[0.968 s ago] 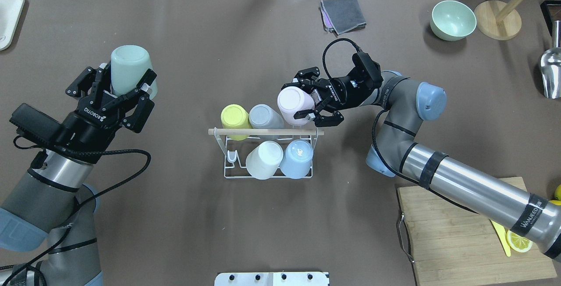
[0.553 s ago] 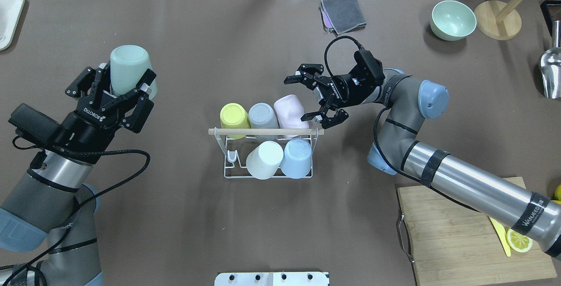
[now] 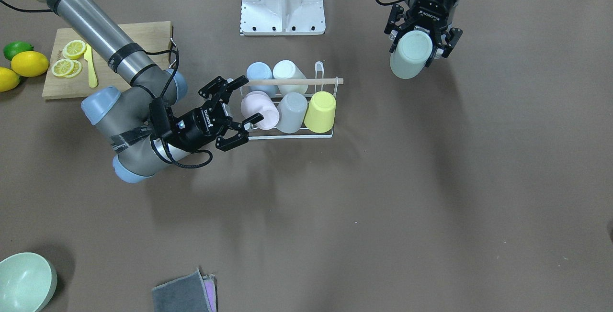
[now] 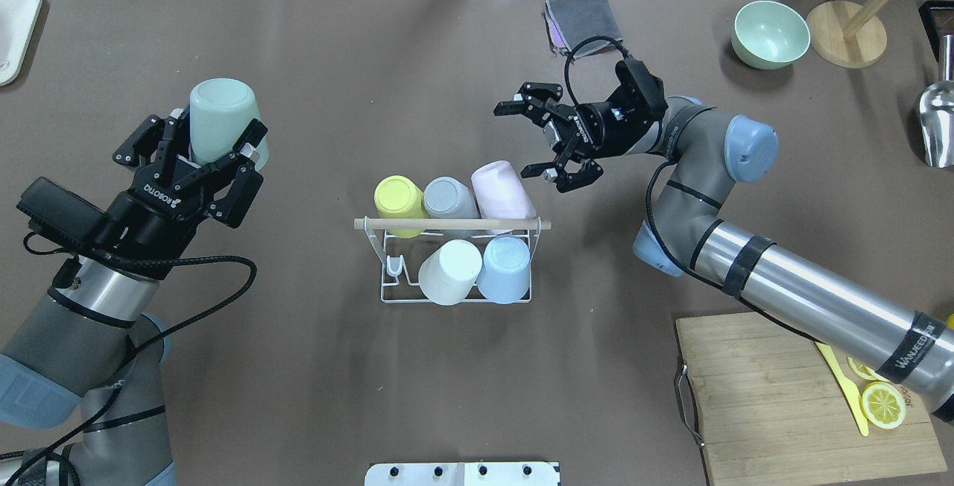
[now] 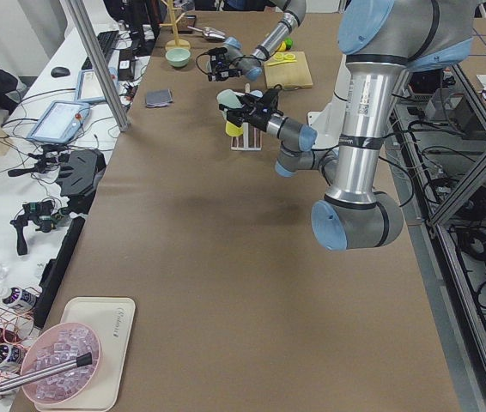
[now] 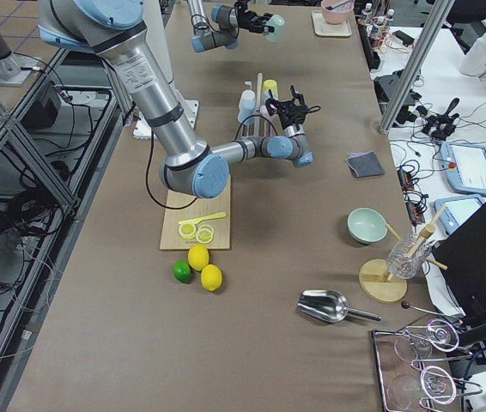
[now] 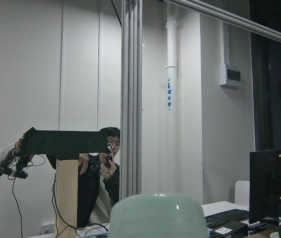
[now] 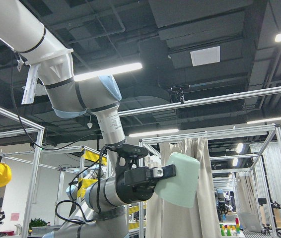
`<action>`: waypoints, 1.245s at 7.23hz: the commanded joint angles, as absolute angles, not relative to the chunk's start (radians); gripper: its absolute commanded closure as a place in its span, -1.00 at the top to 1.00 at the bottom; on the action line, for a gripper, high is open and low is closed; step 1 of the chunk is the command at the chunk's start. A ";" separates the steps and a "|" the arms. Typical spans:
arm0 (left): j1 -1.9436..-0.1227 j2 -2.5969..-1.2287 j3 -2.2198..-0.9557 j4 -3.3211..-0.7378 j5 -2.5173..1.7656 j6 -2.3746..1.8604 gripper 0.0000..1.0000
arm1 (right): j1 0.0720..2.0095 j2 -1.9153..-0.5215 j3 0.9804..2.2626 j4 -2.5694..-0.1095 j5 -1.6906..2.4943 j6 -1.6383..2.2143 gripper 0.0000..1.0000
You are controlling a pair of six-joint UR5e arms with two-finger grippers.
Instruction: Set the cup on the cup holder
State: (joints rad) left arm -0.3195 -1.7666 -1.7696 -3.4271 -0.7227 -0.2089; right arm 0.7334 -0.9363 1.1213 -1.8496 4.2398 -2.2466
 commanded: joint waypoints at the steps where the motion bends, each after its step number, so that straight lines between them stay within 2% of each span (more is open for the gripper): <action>1: -0.314 -1.785 -1.770 -3.415 -0.726 -0.209 -1.00 | 0.796 -0.949 1.129 -1.862 4.238 -2.079 0.98; 4: -0.305 -1.886 -1.746 -3.352 -0.775 -0.210 -1.00 | 0.895 -0.991 1.135 -1.919 4.196 -1.763 0.98; 9: -0.249 -1.872 -1.715 -3.367 -0.845 -0.218 -1.00 | 0.956 -1.072 1.268 -2.257 4.016 -1.241 0.95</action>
State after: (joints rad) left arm -0.2731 -1.8807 -1.7327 -3.3613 -0.8109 -0.2133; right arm 0.9464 -1.0493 1.2382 -2.1875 4.0551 -1.3802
